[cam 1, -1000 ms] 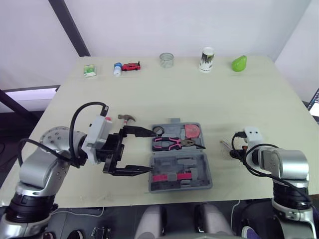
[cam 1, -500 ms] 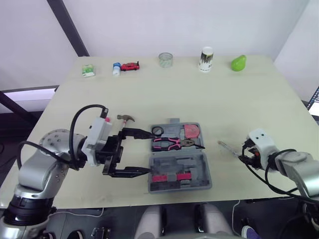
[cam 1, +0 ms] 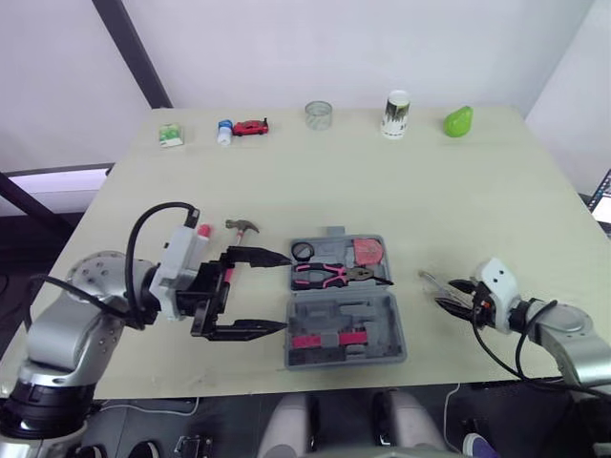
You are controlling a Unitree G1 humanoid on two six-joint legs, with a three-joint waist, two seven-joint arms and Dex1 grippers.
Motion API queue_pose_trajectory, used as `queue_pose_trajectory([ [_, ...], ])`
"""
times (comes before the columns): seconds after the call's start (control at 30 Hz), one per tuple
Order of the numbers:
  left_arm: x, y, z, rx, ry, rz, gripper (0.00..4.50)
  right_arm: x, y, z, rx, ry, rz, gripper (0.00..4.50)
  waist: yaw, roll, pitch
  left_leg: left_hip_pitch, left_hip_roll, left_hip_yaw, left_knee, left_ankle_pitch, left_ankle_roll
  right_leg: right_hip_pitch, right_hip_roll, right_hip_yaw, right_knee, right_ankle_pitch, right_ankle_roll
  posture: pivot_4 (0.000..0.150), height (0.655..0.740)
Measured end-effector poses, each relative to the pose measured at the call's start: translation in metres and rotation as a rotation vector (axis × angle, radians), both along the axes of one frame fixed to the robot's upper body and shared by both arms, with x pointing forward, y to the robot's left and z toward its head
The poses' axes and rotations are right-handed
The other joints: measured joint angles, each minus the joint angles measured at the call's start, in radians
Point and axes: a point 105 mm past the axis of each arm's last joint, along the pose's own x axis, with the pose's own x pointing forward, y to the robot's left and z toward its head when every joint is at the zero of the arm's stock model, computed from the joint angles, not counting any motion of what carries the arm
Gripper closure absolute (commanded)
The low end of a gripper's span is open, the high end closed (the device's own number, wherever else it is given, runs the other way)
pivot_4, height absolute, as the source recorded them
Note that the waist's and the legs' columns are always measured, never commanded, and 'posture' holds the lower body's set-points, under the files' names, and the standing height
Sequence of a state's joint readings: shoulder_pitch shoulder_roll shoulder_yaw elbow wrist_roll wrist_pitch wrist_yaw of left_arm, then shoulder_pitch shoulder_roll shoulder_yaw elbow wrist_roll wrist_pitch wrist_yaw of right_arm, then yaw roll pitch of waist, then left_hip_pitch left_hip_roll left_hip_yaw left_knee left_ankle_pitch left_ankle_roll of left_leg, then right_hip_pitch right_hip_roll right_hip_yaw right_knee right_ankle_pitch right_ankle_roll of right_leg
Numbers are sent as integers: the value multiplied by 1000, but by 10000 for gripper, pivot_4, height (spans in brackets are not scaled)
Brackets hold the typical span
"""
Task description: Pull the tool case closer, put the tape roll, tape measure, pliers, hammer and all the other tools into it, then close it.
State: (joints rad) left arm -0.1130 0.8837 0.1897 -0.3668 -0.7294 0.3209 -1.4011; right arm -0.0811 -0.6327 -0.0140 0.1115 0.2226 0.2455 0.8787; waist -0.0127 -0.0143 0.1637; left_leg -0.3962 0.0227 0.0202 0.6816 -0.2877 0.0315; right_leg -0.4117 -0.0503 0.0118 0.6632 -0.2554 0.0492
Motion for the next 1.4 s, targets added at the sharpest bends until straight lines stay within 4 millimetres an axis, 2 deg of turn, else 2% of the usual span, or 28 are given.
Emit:
queue_pose_trajectory([
  [0.43,-2,2,2,3,-8,6,0,8,-2,-8,41,-41,10,18038,0,0,0,1,0,0,1,0,0,1,0,0,1,0,0,1500,7400],
  [0.53,-2,2,2,1,-8,6,0,10,-4,-8,51,-46,-3,27443,-1,0,0,1,0,0,1,0,0,1,0,0,1,0,0,1500,7400],
  [0.63,-2,2,2,2,-8,6,0,11,-7,-9,55,-48,-19,43085,0,0,0,1,0,0,1,0,0,1,0,0,1,0,0,1500,7400],
  [0.67,-2,2,2,2,-8,6,0,11,-7,-9,58,-50,-18,44679,0,0,0,1,0,0,1,0,0,1,0,0,1,0,0,1500,7400],
  [1.07,-1,3,1,7,-7,13,0,7,-8,-3,31,-58,10,44679,0,1,0,1,1,0,2,0,0,1,0,1,1,0,0,1500,7400],
  [1.27,-1,9,-3,4,3,32,0,5,-8,28,-86,-107,83,44679,0,1,1,1,1,0,2,0,0,1,0,0,2,0,0,1500,7400],
  [1.3,-1,11,-4,6,0,34,0,3,0,39,-125,-116,124,44679,-1,2,1,1,1,0,2,0,0,1,0,1,2,0,0,1500,7400],
  [1.37,0,12,-5,11,0,40,0,2,9,49,-140,-140,160,44679,-1,1,0,1,1,0,2,0,0,1,0,0,2,0,0,1500,7400],
  [1.4,2,15,-7,13,0,47,0,-3,31,65,-153,-164,237,44679,1,1,0,1,1,0,2,0,0,1,0,0,2,0,0,1500,7400],
])
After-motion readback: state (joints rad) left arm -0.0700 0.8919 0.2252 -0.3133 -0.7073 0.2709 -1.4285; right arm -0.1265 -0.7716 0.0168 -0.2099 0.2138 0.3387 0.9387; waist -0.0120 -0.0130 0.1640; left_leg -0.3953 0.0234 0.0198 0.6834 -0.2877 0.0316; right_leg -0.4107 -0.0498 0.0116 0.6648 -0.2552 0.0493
